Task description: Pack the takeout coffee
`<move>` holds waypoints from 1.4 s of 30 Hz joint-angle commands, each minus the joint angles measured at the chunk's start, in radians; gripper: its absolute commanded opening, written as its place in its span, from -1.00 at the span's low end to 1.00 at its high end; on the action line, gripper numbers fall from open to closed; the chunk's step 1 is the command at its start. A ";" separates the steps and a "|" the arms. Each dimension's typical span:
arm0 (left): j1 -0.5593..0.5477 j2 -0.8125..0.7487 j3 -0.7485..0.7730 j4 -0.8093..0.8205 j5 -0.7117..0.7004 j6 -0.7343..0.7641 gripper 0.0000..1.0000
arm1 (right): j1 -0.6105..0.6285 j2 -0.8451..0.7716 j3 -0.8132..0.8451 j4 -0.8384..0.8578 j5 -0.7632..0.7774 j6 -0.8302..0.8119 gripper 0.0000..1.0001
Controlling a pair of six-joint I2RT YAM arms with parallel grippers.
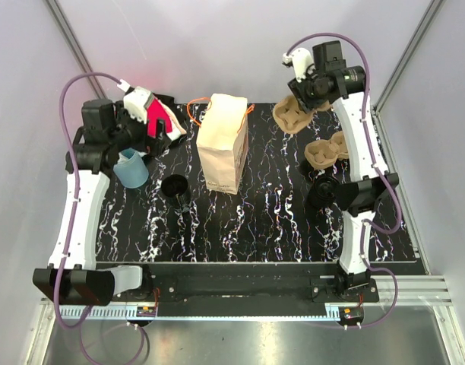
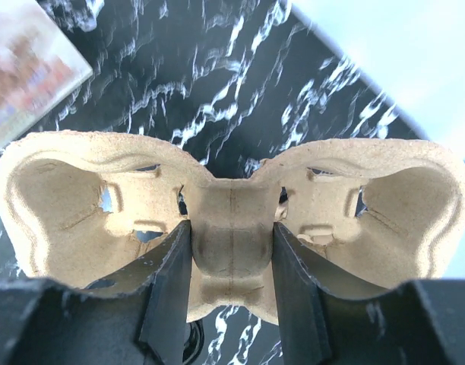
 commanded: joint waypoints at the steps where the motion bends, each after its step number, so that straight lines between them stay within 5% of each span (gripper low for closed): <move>1: -0.009 0.070 0.157 0.020 0.067 0.009 0.98 | 0.079 -0.068 0.059 0.071 0.112 -0.016 -0.07; 19: -0.261 0.409 0.439 0.006 -0.146 0.059 0.97 | 0.235 -0.157 0.047 0.277 0.353 -0.042 -0.08; 28: -0.402 0.443 0.474 -0.004 -0.274 0.124 -0.26 | 0.279 -0.204 0.035 0.317 0.410 -0.075 -0.07; 38: -0.540 0.470 0.545 -0.018 -0.360 0.138 -0.91 | 0.339 -0.217 0.001 0.328 0.451 -0.092 -0.07; 42: -0.579 0.469 0.544 -0.018 -0.375 0.135 -0.99 | 0.344 -0.223 -0.034 0.326 0.457 -0.083 -0.07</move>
